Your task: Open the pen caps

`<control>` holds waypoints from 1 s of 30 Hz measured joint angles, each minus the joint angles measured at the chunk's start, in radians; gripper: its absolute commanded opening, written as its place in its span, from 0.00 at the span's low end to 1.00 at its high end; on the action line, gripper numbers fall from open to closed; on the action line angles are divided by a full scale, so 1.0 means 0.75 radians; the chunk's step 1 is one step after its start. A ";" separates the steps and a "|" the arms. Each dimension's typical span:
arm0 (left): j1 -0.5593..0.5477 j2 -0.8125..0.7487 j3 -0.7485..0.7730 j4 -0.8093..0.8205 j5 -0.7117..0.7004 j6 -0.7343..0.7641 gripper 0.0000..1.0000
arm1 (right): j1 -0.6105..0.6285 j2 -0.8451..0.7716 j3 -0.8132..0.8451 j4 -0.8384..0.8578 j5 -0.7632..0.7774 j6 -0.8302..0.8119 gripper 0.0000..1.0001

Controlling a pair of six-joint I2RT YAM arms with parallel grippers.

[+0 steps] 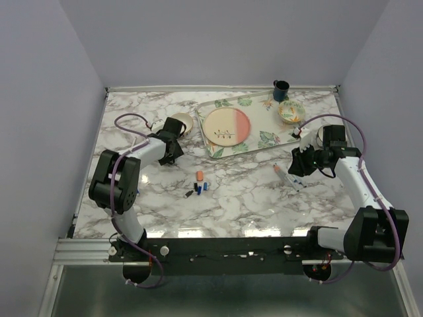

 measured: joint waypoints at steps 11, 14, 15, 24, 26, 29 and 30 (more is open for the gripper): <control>-0.001 0.051 0.045 -0.018 -0.025 0.006 0.48 | 0.000 0.000 0.000 -0.005 -0.004 -0.001 0.34; -0.001 0.053 0.046 -0.020 -0.034 0.008 0.45 | 0.000 0.000 0.000 -0.005 -0.005 -0.001 0.34; -0.001 0.053 0.046 -0.023 -0.037 0.010 0.45 | 0.000 -0.001 0.000 -0.005 -0.005 -0.002 0.34; -0.007 0.053 0.046 -0.028 -0.047 0.014 0.31 | 0.000 -0.006 0.000 -0.005 -0.012 -0.010 0.34; -0.008 0.046 0.040 -0.025 -0.046 0.014 0.28 | 0.000 -0.006 0.000 -0.006 -0.014 -0.010 0.34; -0.010 0.010 0.001 -0.018 -0.046 0.014 0.20 | 0.000 -0.009 0.000 -0.006 -0.015 -0.010 0.34; -0.010 -0.016 -0.022 -0.017 -0.046 0.014 0.17 | 0.000 -0.011 0.000 -0.007 -0.015 -0.011 0.34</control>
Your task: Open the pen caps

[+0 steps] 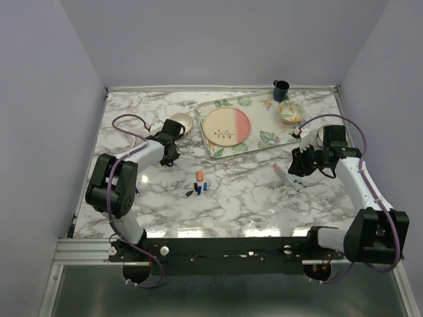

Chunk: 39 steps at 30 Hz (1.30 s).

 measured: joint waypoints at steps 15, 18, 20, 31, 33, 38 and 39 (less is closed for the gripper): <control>0.000 -0.748 -0.401 0.183 0.247 0.007 0.00 | 0.001 -0.070 0.001 -0.058 -0.217 -0.060 0.34; -0.009 -0.943 -0.578 0.366 0.437 0.001 0.00 | 0.001 -0.121 0.002 -0.084 -0.350 -0.086 0.34; -0.030 -1.034 -0.706 0.544 0.579 -0.023 0.00 | 0.001 -0.160 0.002 -0.095 -0.431 -0.101 0.35; -0.702 -0.938 -0.818 1.195 0.575 -0.058 0.00 | 0.007 -0.206 0.002 -0.106 -0.952 -0.054 0.52; -0.798 -0.844 -0.761 1.258 0.503 -0.034 0.00 | 0.008 -0.206 -0.001 -0.092 -1.028 -0.012 0.53; -0.953 -0.625 -0.581 1.339 0.338 0.027 0.00 | 0.009 -0.253 -0.081 0.111 -1.083 0.235 0.64; -0.981 -0.576 -0.540 1.358 0.306 0.041 0.00 | 0.009 -0.278 -0.116 0.185 -1.076 0.326 0.66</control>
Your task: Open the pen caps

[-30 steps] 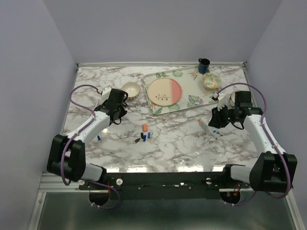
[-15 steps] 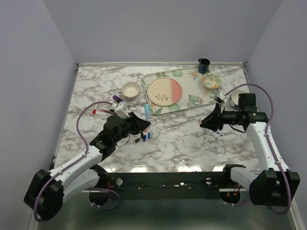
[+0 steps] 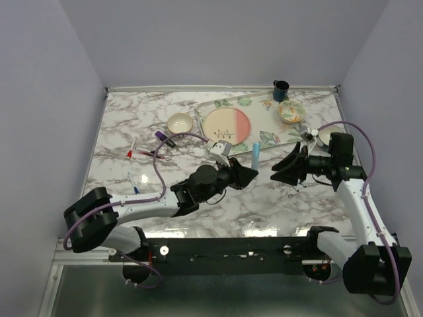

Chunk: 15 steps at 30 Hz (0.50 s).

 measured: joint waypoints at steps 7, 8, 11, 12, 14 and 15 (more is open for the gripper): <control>-0.106 0.231 0.217 0.028 -0.160 0.062 0.00 | 0.001 -0.182 -0.178 0.424 0.234 0.563 0.65; -0.112 0.261 0.249 0.024 -0.175 0.065 0.00 | 0.001 -0.198 -0.187 0.458 0.258 0.604 0.64; -0.121 0.322 0.307 0.018 -0.194 0.067 0.00 | 0.001 -0.253 -0.214 0.566 0.344 0.747 0.61; -0.121 0.335 0.317 0.016 -0.197 0.067 0.00 | 0.001 -0.267 -0.221 0.595 0.367 0.780 0.61; -0.124 0.356 0.333 0.008 -0.204 0.067 0.00 | 0.001 -0.286 -0.231 0.631 0.420 0.835 0.60; -0.127 0.363 0.340 0.001 -0.208 0.067 0.00 | 0.002 -0.289 -0.233 0.645 0.442 0.861 0.59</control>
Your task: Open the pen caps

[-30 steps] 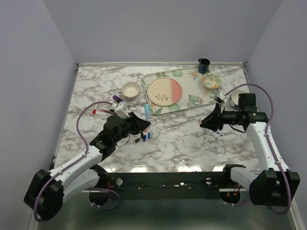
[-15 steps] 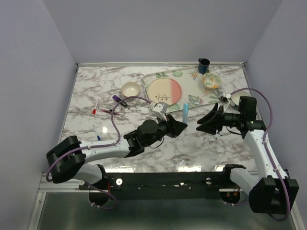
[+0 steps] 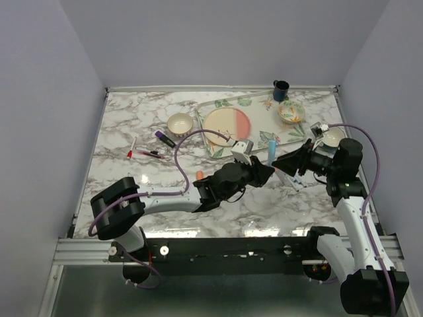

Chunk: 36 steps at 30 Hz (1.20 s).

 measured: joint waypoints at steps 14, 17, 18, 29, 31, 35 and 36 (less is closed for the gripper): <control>-0.039 0.054 0.066 -0.027 -0.010 0.010 0.00 | 0.013 0.076 -0.020 0.048 0.142 0.151 0.38; -0.044 0.075 0.100 -0.047 -0.018 0.019 0.00 | 0.025 0.089 -0.022 0.050 0.140 0.156 0.32; -0.044 0.082 0.110 -0.058 -0.019 0.021 0.00 | 0.029 0.093 -0.022 0.051 0.141 0.154 0.28; -0.046 0.109 0.159 -0.155 -0.048 0.080 0.72 | 0.058 0.164 -0.005 0.009 0.144 0.066 0.01; -0.046 0.098 0.153 -0.138 -0.036 0.086 0.75 | 0.061 0.158 0.003 -0.001 0.143 0.022 0.01; -0.033 -0.011 0.051 -0.053 0.006 0.087 0.75 | 0.062 0.144 0.021 -0.043 0.109 -0.116 0.01; -0.026 -0.035 0.035 -0.039 0.010 0.087 0.75 | 0.062 0.144 0.025 -0.052 0.101 -0.138 0.01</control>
